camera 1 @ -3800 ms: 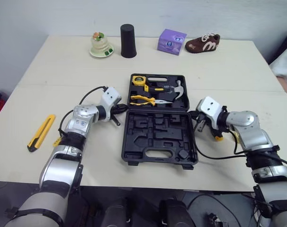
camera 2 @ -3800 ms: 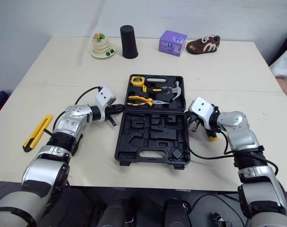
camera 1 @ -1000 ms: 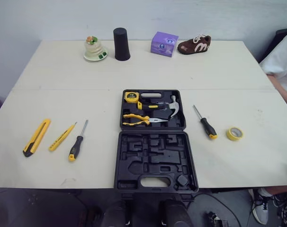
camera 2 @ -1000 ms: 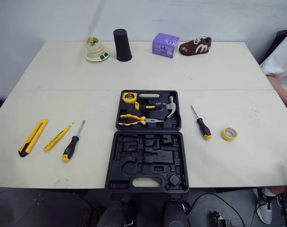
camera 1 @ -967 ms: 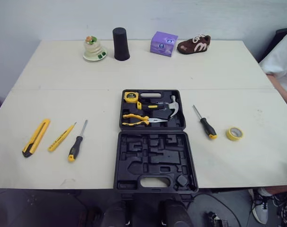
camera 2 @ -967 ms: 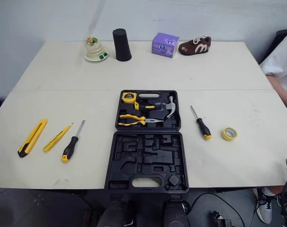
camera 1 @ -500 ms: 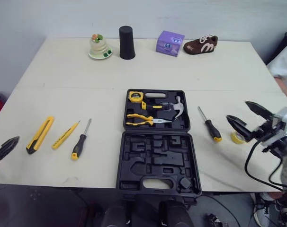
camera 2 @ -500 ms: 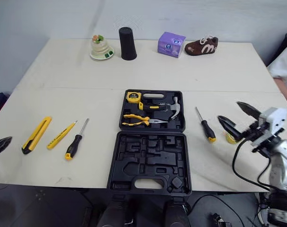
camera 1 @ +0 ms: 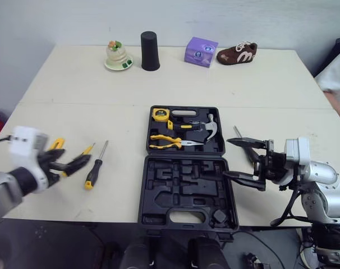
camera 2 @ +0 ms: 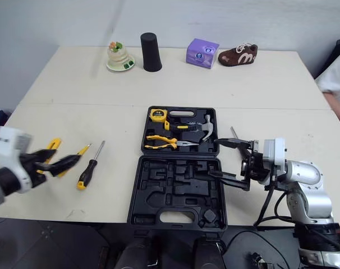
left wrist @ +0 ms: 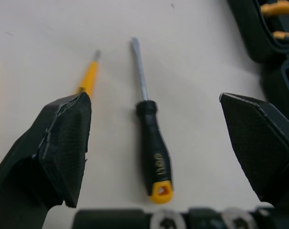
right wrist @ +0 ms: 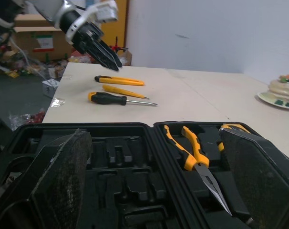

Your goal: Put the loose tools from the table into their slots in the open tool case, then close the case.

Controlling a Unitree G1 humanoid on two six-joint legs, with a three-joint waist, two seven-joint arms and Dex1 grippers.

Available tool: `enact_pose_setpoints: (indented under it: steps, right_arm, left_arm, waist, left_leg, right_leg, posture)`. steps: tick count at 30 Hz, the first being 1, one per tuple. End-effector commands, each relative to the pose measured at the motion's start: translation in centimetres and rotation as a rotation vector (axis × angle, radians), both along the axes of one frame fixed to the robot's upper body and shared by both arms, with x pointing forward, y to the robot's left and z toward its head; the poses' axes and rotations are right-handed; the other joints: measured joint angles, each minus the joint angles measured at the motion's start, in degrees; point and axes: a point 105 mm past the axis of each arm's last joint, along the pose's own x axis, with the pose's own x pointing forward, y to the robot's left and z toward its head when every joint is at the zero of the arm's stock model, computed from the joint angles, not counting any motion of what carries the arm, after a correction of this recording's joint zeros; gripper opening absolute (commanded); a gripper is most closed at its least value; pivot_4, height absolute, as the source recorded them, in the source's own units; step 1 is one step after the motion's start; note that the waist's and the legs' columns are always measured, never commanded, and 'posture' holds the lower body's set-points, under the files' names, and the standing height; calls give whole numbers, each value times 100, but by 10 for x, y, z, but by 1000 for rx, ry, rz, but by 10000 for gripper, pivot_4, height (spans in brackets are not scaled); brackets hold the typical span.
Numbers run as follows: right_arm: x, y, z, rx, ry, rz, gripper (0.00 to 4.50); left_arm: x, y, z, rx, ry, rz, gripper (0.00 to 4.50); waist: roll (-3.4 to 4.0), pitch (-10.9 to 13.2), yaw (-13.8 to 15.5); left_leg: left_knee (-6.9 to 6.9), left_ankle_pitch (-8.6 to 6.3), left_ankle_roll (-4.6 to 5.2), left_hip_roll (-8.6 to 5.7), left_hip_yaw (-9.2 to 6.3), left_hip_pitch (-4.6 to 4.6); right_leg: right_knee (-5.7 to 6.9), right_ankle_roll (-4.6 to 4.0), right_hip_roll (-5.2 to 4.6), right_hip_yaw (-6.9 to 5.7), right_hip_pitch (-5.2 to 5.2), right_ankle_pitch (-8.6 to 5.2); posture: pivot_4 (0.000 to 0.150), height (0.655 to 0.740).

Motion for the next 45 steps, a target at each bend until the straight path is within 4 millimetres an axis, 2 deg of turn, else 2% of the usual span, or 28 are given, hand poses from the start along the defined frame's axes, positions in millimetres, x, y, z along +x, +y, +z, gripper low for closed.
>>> enact_pose_setpoints:
  steps: [1, 3, 6, 13, 16, 22, 23, 26, 28, 31, 33, 35, 36, 39, 41, 44, 45]
  right_arm:
    - [-4, -2, 4, 2, -26, 33, 44377]
    - [-5, -1, 3, -1, -25, 49, 44377]
    - [-4, -1, 1, -1, -21, 49, 44377]
    - [-2, 0, -3, -25, -30, 42, 44377]
    - [0, 0, -4, -29, -36, 29, 45000]
    - [1, 2, -2, -30, -47, 20, 45000]
    - [1, 1, -2, -32, -49, 15, 45000]
    - [4, -4, -2, -33, -54, -30, 45000]
    - [5, -7, -1, -34, -61, -55, 45000]
    - [7, -14, -4, -58, -65, -91, 45000]
    - [9, -21, -5, -77, -66, -125, 45000]
    - [10, -28, -6, -95, -67, -155, 45000]
    - [10, -29, -6, -99, -68, -161, 45000]
    - [14, -43, -5, -124, -83, -233, 45000]
    - [14, -49, -6, -138, -89, -257, 45000]
    - [14, -56, -7, -154, -98, -287, 45000]
    - [11, -62, -8, -160, -91, -306, 45000]
  left_arm:
    - [1, -1, -7, 33, 9, 67, 45000]
    - [-4, -8, -27, 92, 81, 61, 45000]
    - [-7, 0, -41, 105, 126, 140, 45000]
    - [-7, -5, -58, 43, 176, 146, 45000]
    - [-2, -9, -60, -8, 167, 154, 36715]
    - [-5, -9, -71, 33, 208, 133, 12139]
    - [-5, -8, -70, 39, 205, 135, 9559]
    - [1, 5, -54, 75, 106, 164, 9547]
    - [11, 6, -30, 91, -44, 132, 9547]
    - [19, -10, 5, 140, -249, -41, 9547]
    - [20, -29, 24, 189, -360, -210, 9547]
    - [19, -49, 35, 244, -429, -381, 9547]
    - [18, -52, 36, 258, -443, -420, 9547]
    - [17, -94, 33, 343, -444, -781, 9547]
    - [18, -103, 28, 362, -417, -887, 9547]
    - [25, -111, 24, 367, -361, -957, 9547]
    - [30, -122, 23, 383, -335, -1011, 9547]
  waist:
    - [0, 0, 2]
    - [1, 0, 3]
    - [-3, 2, 21]
    - [-3, 1, 62]
    - [-2, 0, 154]
    - [0, -1, 182]
    - [1, -2, 181]
    - [1, -2, 176]
    - [1, -2, 172]
    - [1, -1, 174]
    - [1, -1, 179]
    - [1, -1, 191]
    - [2, -1, 184]
    - [4, 0, 194]
    - [9, 1, 182]
    - [13, 3, 149]
    - [15, 5, 157]
  left_leg:
    - [-3, 2, -2, 1, 2, 1]
    - [-2, 2, -3, 4, 0, 0]
    - [1, 2, -2, 3, 1, 0]
    - [4, 1, -4, 5, -3, -1]
    - [3, 0, -5, 4, 0, 0]
    - [4, 0, -5, -1, 0, 0]
    - [4, -1, -5, -1, 0, 1]
    - [3, 0, -5, -1, -1, 2]
    - [2, -1, -6, 4, -1, 1]
    - [2, -2, -10, 11, -2, -6]
    - [-2, -2, -10, 8, 2, -5]
    - [-4, -3, -9, 3, 2, -10]
    - [-3, -3, -8, 1, 4, -12]
    - [-4, -5, -4, 1, 9, -12]
    - [-7, -3, -2, 2, 15, -14]
    - [-8, -2, 0, 7, 20, -13]
    - [-7, -2, 0, 10, 20, -13]
  right_leg:
    - [-1, 0, 4, 0, 1, 0]
    - [-5, 0, 10, 3, 3, 0]
    - [-10, 0, 9, 9, 6, 0]
    - [-28, -1, 1, 7, 7, 0]
    - [-32, -2, 4, 8, 7, 0]
    - [-32, -2, 10, 8, 9, 0]
    - [-33, -2, 10, 8, 10, 0]
    - [-33, -2, 10, 7, 10, 0]
    - [-36, -2, 10, 7, 10, 0]
    - [-44, -4, 10, 3, 6, 1]
    - [-46, -5, 11, 3, 6, 2]
    - [-52, -6, 12, 0, 5, 2]
    - [-54, -6, 11, 0, 5, 2]
    - [-62, -6, 12, -2, 5, 4]
    - [-63, -5, 21, -11, 1, 6]
    - [-63, -4, 28, -13, -1, 7]
    - [-61, -4, 34, -15, -2, 7]
  posture:
    - [1500, 7400]
    - [1500, 7400]
    - [1500, 7400]
    - [1500, 7400]
    - [1500, 7400]
    - [1500, 7400]
    - [1500, 7400]
    - [1500, 7400]
    - [1500, 7400]
    - [1500, 7400]
    - [1500, 7400]
    - [1500, 7400]
    - [1500, 7400]
    - [1500, 7400]
    - [1500, 7400]
    - [1500, 7400]
    - [1500, 7400]
